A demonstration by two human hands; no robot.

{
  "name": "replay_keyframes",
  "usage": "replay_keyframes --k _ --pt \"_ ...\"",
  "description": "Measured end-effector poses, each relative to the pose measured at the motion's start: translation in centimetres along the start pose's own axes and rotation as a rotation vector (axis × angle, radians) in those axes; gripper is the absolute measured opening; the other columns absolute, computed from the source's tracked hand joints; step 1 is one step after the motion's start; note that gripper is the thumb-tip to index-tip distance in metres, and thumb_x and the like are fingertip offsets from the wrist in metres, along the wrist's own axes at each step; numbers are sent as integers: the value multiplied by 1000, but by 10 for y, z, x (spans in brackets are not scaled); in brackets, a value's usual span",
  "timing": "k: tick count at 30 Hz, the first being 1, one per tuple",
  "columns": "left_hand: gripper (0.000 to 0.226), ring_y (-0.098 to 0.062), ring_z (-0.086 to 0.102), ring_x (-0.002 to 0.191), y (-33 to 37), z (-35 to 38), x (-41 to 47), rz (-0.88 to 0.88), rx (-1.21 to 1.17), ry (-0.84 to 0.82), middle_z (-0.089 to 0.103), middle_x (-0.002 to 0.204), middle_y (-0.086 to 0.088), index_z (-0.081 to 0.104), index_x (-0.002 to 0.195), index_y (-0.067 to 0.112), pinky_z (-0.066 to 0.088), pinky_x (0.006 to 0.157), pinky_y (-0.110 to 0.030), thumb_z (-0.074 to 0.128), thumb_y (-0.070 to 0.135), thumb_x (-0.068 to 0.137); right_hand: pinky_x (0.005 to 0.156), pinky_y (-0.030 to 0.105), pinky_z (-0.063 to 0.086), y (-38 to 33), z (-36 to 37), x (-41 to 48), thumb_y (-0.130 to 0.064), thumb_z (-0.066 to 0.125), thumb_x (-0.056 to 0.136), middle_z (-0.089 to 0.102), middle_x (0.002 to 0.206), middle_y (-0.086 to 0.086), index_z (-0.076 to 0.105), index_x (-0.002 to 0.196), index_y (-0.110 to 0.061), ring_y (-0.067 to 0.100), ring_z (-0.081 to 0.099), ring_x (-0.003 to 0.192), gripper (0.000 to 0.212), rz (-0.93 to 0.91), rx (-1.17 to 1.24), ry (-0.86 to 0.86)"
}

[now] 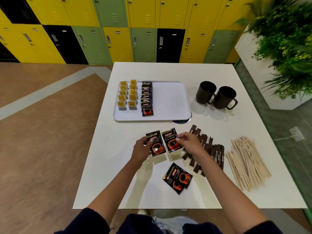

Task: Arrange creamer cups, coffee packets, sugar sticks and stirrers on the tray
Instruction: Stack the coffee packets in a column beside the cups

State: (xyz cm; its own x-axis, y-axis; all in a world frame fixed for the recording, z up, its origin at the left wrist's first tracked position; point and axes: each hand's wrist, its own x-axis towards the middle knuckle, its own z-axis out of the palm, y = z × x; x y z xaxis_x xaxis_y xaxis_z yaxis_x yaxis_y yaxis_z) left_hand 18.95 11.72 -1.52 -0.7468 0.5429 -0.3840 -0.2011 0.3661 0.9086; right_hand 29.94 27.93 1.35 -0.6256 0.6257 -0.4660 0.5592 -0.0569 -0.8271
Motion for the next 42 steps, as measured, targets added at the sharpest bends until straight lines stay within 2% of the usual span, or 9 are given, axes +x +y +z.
replay_keyframes --k 5,16,20,23,29,33,35,40,42 --pt "24 -14 66 78 10 7 2 17 -77 -49 66 92 -8 60 104 6 53 58 -16 48 25 97 66 20 43 1 21 3 -11 64 88 60 94 7 62 98 -8 18 57 88 11 43 -1 -40" --pt "23 -12 62 77 15 2 22 31 41 -23 66 93 -8 62 104 5 48 56 -12 47 22 98 66 16 42 -9 32 20 -21 75 79 66 85 -2 67 86 -13 10 59 82 14 -46 -65 -22" --pt "24 -24 64 83 25 -2 37 70 123 -20 67 96 -11 62 108 6 53 69 -32 46 20 98 68 20 45 -23 36 38 -14 72 81 63 80 -3 65 91 -15 16 62 82 13 -61 28 -71" --pt "24 -32 65 90 33 -7 53 91 168 10 67 96 -13 63 107 6 53 79 -44 45 19 98 62 18 40 -37 40 54 -10 70 83 63 78 -2 62 79 -19 15 61 76 12 -63 40 -106" --pt "27 -23 63 92 41 -22 84 104 247 164 67 102 -11 64 108 5 50 83 -36 44 21 99 59 17 42 -66 49 99 -5 69 83 64 83 5 61 74 -15 14 60 74 15 -15 91 -92" --pt "23 -25 59 99 34 -32 101 125 370 226 63 105 -15 63 108 3 36 76 -21 47 15 97 58 20 41 -80 56 129 -7 70 82 65 93 8 65 85 -9 20 61 83 6 55 86 -92" --pt "23 -26 59 101 34 -34 109 105 392 231 62 107 -17 63 110 2 37 79 -22 49 14 96 60 21 43 -83 63 145 -10 73 81 66 97 11 67 93 -6 21 61 85 14 95 38 -93" --pt "30 -30 59 105 38 -31 131 55 441 244 59 112 -21 60 117 0 40 85 -26 52 17 95 59 28 51 -87 78 165 -6 74 79 68 93 19 63 74 -10 26 64 75 13 169 21 -60" --pt "31 -32 57 105 39 -28 141 39 454 242 58 110 -22 59 117 0 42 88 -31 52 19 95 70 35 57 -87 82 172 -5 75 77 67 90 17 60 67 -14 26 64 75 20 170 12 -27"
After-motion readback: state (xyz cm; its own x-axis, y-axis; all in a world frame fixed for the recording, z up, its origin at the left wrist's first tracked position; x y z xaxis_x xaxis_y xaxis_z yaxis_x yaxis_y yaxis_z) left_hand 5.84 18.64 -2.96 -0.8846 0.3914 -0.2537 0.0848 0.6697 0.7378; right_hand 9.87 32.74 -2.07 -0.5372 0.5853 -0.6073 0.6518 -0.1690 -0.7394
